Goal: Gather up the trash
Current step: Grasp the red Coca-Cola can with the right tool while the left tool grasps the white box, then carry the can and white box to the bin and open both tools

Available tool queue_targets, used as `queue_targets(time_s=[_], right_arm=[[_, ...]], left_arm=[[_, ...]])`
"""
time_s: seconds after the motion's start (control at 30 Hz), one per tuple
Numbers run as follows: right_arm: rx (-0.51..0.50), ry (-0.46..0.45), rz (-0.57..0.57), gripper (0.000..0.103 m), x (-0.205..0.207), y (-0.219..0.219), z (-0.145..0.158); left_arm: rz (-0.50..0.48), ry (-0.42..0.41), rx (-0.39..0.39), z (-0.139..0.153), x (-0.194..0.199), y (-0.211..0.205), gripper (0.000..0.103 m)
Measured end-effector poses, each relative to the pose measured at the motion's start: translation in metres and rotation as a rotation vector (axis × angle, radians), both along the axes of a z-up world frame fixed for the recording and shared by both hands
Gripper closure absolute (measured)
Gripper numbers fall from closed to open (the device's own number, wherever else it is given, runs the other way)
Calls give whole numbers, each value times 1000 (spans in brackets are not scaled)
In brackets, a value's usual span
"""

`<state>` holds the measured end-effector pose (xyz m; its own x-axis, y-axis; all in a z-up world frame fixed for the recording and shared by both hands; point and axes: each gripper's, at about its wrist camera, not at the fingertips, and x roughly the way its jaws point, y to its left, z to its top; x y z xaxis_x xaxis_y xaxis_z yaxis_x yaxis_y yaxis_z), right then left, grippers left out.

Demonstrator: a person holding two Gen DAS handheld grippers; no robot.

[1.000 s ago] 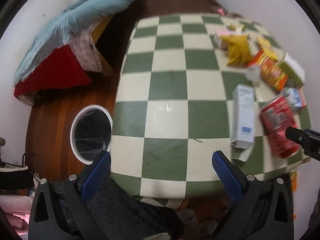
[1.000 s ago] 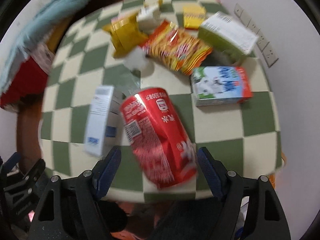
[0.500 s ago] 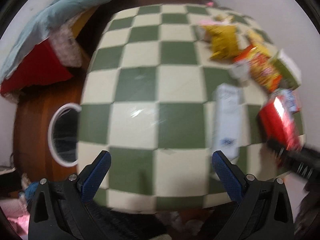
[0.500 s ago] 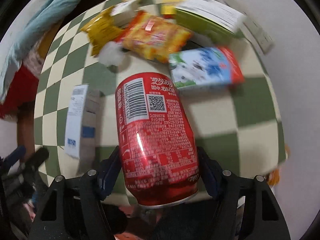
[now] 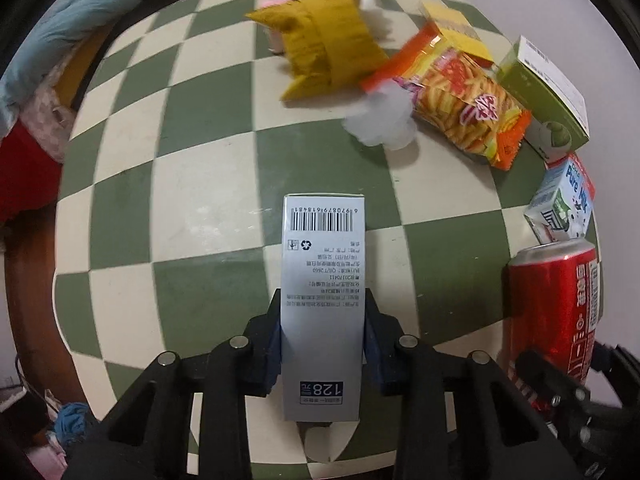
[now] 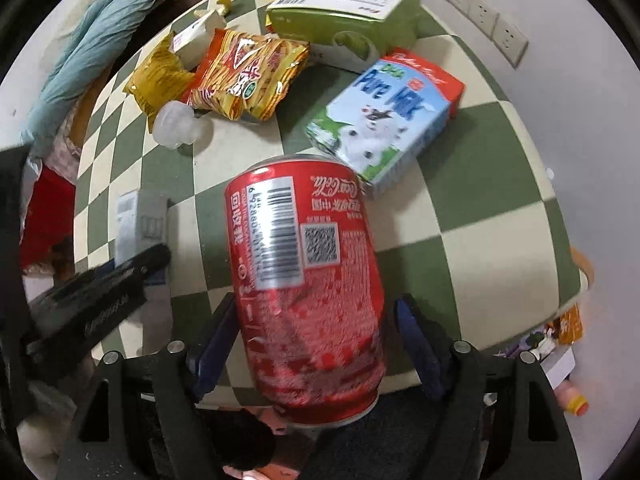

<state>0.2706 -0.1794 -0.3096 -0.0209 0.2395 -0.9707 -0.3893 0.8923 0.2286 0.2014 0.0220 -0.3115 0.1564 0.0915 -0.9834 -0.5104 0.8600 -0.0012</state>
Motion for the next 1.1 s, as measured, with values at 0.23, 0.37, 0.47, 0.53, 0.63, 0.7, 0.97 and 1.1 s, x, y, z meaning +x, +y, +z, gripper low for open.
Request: queue_targets(time_s=[0.23, 0.37, 0.47, 0.53, 0.63, 0.7, 0.97, 1.1], right_arm=[[-16, -51, 45, 35, 0, 24, -7], [-17, -66, 48, 36, -4, 25, -5], [15, -60, 44, 36, -9, 24, 1], [43, -65, 46, 36, -14, 25, 11], [96, -89, 53, 36, -25, 29, 32], [135, -112, 67, 36, -33, 36, 51], [280, -187, 177, 36, -74, 105, 129], [343, -185, 259, 36, -108, 163, 153]], left_arm=[[83, 4, 16, -6, -46, 0, 72], [102, -3, 49, -7, -62, 5, 73], [121, -35, 69, 5, -72, 8, 73], [126, -67, 88, 19, -80, 9, 73], [121, -122, 135, 50, -80, 13, 73], [122, -163, 163, 72, -83, 12, 73], [195, -320, 229, 156, -131, 63, 73], [248, -368, 246, 183, -177, 111, 73]])
